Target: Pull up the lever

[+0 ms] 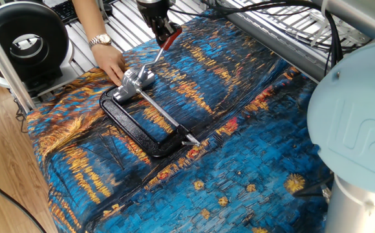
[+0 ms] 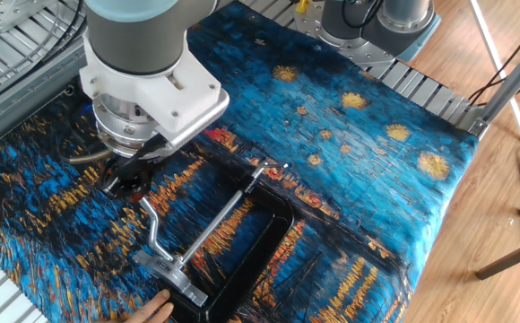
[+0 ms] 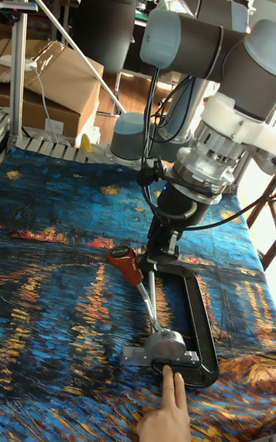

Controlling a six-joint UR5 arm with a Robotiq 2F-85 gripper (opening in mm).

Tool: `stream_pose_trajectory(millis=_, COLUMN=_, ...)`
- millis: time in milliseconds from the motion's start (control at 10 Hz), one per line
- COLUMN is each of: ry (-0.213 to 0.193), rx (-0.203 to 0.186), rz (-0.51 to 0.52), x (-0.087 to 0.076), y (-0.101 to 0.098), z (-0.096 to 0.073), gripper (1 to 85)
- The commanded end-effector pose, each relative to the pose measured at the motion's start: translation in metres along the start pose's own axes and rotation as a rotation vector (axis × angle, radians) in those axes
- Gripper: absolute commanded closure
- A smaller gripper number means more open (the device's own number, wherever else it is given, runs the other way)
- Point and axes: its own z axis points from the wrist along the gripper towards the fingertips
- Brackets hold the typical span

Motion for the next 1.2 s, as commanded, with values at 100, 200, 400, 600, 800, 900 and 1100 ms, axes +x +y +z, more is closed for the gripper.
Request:
stream_pose_trajectory(millis=100, ry=0.035, rx=0.044, rz=-0.011, x=0.004, y=-0.013, z=-0.005, gripper=82.3)
stream_pose_trajectory(millis=200, ry=0.066, rx=0.079, rz=-0.044, x=0.013, y=-0.023, z=-0.003, gripper=82.7)
stream_pose_trajectory(millis=400, ry=0.056, rx=0.086, rz=-0.054, x=0.017, y=-0.024, z=0.007, gripper=82.7)
stream_pose_trajectory(millis=600, ry=0.054, rx=0.080, rz=-0.056, x=0.014, y=-0.023, z=0.007, gripper=82.7)
stream_pose_trajectory(millis=800, ry=0.058, rx=0.073, rz=-0.071, x=0.013, y=-0.024, z=0.011, gripper=82.7)
stream_pose_trajectory(millis=900, ry=0.054, rx=0.062, rz=-0.076, x=0.012, y=-0.023, z=0.015, gripper=82.7)
stream_pose_trajectory(millis=1100, ry=-0.004, rx=0.006, rz=-0.044, x=-0.003, y=-0.009, z=0.016, gripper=83.3)
